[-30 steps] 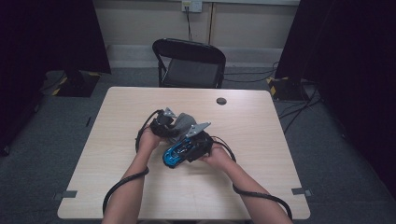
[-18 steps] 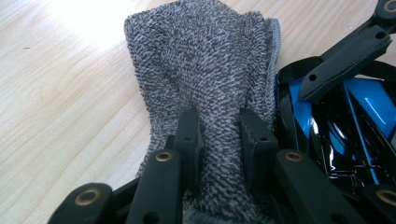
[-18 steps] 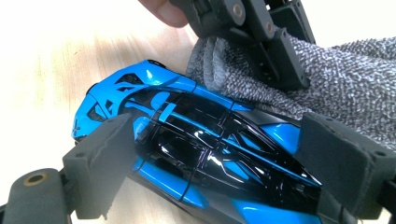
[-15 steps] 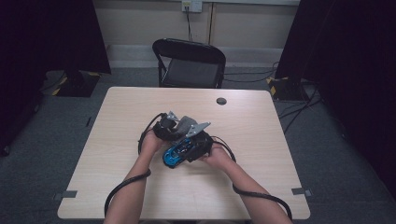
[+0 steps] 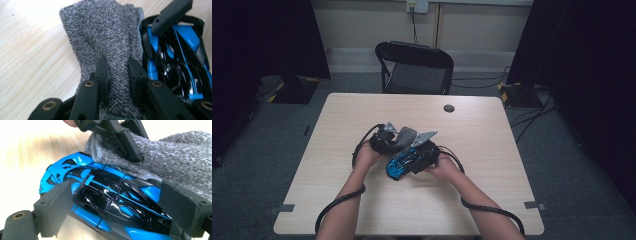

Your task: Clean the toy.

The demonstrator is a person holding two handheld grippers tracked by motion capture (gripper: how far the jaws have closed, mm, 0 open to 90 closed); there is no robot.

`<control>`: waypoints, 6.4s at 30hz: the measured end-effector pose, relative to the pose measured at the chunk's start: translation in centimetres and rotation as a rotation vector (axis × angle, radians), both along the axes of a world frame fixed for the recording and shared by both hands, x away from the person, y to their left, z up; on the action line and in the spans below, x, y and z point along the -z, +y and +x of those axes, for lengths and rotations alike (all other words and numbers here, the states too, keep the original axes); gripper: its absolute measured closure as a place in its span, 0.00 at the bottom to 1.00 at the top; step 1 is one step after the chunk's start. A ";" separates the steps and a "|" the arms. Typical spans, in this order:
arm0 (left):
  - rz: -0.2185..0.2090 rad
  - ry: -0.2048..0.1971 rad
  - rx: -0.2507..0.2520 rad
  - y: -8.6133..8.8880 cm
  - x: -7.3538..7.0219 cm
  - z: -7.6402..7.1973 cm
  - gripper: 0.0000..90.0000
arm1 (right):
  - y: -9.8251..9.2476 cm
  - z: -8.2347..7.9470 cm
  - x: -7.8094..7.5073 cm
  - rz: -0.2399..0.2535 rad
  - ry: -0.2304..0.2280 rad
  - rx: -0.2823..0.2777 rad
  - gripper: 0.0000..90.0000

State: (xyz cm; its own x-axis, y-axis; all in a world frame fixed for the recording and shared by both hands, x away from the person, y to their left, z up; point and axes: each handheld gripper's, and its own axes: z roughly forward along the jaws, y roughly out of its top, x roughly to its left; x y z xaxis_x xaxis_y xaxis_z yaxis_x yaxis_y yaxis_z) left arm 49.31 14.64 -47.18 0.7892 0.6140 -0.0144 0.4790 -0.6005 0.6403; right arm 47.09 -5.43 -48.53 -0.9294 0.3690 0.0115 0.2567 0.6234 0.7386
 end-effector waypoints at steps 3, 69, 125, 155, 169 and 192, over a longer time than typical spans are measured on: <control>0.001 0.003 0.000 0.4 0.0 -0.4 0.81 | 0.0 0.0 0.0 0.000 0.002 0.001 0.13; -0.001 0.010 -0.038 9.1 -0.4 -9.9 0.80 | 0.3 0.0 -0.2 -0.025 0.007 -0.001 0.13; -0.148 -0.141 -0.033 4.4 -7.2 -10.2 0.77 | -9.1 -1.2 -4.2 0.020 -0.009 0.066 0.18; -0.120 -0.086 0.082 -11.0 -3.5 -9.2 0.75 | -18.1 -3.2 -4.7 0.114 -0.011 0.267 0.18; -0.092 -0.062 0.134 -16.7 -1.2 -9.4 0.60 | -19.0 -4.8 -4.1 0.123 -0.012 0.311 0.18; -0.116 0.010 0.150 -12.5 -0.5 -10.3 0.63 | -18.0 -5.5 -1.3 -0.043 0.030 0.244 0.30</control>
State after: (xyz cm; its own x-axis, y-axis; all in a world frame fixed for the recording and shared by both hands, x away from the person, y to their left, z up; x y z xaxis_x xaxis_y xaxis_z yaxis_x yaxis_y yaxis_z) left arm 38.98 2.10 -46.67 0.8711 0.4833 -0.0868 0.3966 -0.5884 0.7046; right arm 41.57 -23.40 -47.23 -0.8124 0.5829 0.0175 0.4250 0.5713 0.7022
